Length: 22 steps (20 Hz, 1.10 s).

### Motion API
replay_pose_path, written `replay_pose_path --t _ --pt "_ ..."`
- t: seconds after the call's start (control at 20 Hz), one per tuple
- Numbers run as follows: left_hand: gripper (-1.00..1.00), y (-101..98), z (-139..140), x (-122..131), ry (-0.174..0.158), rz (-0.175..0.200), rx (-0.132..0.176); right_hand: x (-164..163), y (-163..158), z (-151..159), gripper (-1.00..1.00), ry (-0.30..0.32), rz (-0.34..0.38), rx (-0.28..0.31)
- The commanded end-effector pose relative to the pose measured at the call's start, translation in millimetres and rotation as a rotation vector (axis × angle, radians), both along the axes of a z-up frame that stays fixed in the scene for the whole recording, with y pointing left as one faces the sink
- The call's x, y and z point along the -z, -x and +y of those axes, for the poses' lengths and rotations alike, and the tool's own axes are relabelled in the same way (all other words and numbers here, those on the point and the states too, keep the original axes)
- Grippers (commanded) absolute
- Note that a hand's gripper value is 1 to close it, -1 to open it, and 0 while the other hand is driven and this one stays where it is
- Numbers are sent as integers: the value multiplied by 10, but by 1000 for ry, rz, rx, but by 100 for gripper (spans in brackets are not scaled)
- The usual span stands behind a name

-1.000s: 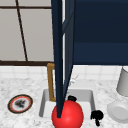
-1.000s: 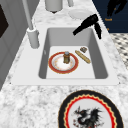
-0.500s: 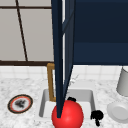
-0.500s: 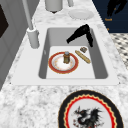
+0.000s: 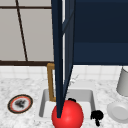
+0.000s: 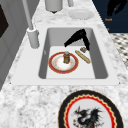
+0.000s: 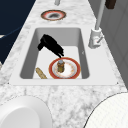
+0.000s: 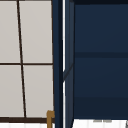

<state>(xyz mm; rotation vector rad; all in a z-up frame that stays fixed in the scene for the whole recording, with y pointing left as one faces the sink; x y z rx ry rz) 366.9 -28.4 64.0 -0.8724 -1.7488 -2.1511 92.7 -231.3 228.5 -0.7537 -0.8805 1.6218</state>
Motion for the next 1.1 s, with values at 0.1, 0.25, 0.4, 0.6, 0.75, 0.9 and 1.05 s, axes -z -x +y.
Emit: replay_pose_path --t 0.1,0.25,0.4,0.6,0.75,0.9,1.05 --pt "-100 -67 1 211 26 0 -4 0 0 0 0 0 0 0" --pt "-100 -108 -2 292 15 13 -4 0 0 0 0 0 0 0" --pt "-100 -171 -2 378 10 28 -5 0 0 0 0 0 0 0" --pt "-100 -277 -3 500 18 38 -8 0 0 0 0 0 0 0" --pt "-100 -323 -3 589 16 32 -14 0 0 0 0 0 0 0" --pt "-100 -379 -24 737 19 17 -16 0 0 0 0 0 0 0" --pt "-100 -444 -51 906 13 5 -16 0 0 0 0 0 0 0"
